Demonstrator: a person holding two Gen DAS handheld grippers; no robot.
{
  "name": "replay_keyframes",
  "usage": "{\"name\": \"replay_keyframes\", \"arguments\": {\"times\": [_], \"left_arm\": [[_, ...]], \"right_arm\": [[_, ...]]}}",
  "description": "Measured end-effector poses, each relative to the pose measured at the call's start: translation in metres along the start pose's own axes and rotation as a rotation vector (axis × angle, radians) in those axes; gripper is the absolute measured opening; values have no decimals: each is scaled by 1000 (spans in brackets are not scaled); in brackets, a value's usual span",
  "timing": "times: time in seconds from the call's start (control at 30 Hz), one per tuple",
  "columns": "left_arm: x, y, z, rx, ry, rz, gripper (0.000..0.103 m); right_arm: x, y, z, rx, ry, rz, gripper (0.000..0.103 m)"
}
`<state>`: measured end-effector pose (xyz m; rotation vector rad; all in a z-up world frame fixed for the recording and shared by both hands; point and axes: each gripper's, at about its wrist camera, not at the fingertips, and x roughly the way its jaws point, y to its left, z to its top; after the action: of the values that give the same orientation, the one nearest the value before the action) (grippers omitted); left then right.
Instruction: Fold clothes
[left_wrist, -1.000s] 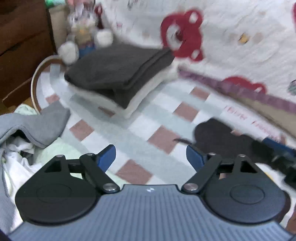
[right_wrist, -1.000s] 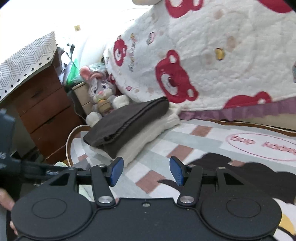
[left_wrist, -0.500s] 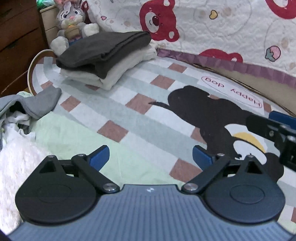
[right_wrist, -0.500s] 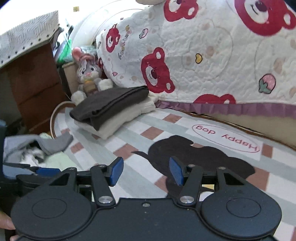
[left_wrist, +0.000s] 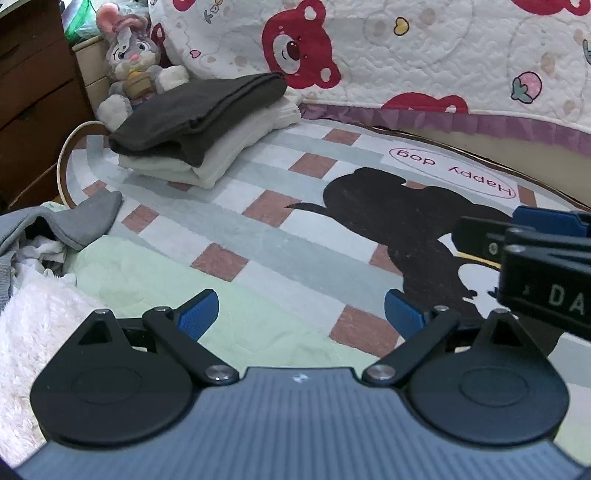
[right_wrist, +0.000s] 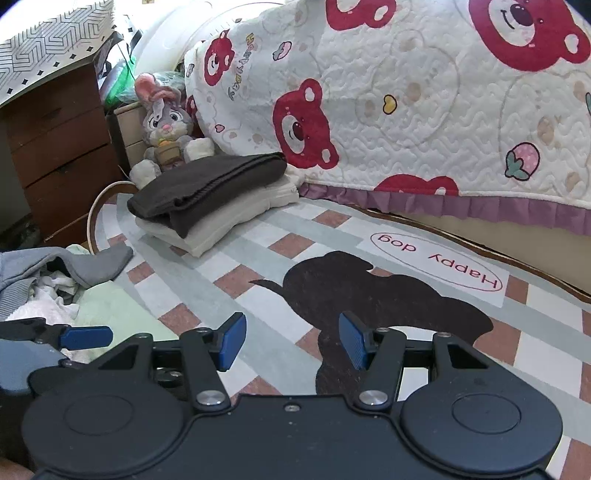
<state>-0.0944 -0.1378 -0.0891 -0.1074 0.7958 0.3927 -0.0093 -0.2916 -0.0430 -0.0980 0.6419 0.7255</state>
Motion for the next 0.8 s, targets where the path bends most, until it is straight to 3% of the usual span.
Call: {"name": "replay_keyframes", "arguments": {"times": [0.27,0.8], "left_arm": [[-4,2,3,-9,-18,-17,98],[-10,5,3,-16,-67,19,101]], "right_arm": [[-1,0,0,-5,6,1,61],[-5,-1,-1,8,-3,0,62]]}}
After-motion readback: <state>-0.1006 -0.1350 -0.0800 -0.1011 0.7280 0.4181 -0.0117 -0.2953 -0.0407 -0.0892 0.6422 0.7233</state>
